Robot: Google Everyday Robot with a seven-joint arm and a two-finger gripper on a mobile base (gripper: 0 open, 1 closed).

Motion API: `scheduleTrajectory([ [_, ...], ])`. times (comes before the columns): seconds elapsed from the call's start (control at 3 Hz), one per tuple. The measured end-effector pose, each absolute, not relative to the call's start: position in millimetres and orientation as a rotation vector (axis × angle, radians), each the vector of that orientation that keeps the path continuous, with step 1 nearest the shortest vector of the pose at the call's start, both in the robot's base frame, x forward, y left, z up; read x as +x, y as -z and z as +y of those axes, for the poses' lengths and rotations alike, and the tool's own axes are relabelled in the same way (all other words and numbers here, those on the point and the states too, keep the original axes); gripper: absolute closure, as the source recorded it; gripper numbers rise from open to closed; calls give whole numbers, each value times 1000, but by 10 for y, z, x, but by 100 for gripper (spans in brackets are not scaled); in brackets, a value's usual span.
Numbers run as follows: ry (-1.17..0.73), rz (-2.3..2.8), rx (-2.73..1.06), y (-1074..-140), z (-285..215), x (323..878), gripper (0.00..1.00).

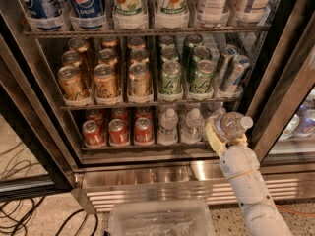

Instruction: Pick water bottle from bottom shelf of fridge

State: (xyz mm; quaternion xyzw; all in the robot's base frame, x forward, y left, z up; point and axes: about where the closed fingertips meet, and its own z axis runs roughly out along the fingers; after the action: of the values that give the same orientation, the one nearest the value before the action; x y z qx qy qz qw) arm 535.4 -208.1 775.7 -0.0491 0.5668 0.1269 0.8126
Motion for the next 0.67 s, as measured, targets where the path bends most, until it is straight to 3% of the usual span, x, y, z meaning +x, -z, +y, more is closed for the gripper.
scheduleTrajectory([
  [0.67,-312,1224,-157,-7760,-1977,5320,100],
])
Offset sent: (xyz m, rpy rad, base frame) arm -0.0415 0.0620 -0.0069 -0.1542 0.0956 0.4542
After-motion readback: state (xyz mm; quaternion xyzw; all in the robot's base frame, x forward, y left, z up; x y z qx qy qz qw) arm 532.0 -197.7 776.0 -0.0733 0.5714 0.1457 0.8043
